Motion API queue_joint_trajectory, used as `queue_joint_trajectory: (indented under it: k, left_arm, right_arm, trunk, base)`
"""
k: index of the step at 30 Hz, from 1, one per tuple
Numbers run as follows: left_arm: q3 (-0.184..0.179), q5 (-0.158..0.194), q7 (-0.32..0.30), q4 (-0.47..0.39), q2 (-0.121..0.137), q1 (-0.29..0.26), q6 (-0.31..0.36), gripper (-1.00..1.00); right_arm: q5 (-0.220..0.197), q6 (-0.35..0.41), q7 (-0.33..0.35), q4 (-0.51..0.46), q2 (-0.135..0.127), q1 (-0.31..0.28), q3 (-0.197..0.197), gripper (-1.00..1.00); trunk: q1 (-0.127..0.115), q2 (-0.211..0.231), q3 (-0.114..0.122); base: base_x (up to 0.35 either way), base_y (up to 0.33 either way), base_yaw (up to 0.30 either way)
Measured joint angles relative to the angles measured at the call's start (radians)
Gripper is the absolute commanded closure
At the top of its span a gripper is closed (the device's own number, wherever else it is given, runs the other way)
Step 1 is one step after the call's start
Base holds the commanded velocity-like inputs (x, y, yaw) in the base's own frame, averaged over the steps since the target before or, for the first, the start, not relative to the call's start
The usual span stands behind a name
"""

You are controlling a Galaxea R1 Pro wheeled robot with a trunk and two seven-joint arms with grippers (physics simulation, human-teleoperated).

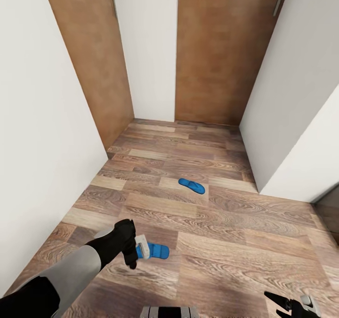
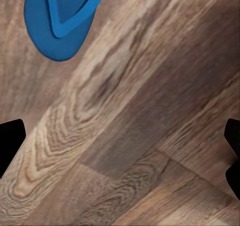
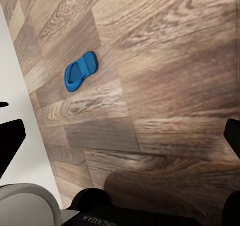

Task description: In the bedroom, move the book from the bed onto either nightstand, and place the two sandals side by side next to the bed.

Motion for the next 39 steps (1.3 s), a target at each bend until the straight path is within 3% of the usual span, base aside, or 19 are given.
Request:
queue_joint_trajectory:
  k: [27, 39]
  left_arm:
    - [0.000, 0.000, 0.001, -0.001, -0.002, 0.000, -0.010, -1.00]
    - [0.000, 0.000, 0.001, -0.002, -0.002, 0.000, -0.009, -1.00]
  right_arm:
    - [0.000, 0.000, -0.001, 0.000, 0.001, 0.000, 0.000, -1.00]
    - [0.000, 0.000, -0.002, 0.000, 0.001, 0.000, 0.000, -1.00]
  trunk:
    - [0.012, -0.006, -0.104]
    - [0.013, -0.007, -0.112]
  base:
    - [0.000, 0.000, 0.000]
    - [0.000, 0.000, 0.000]
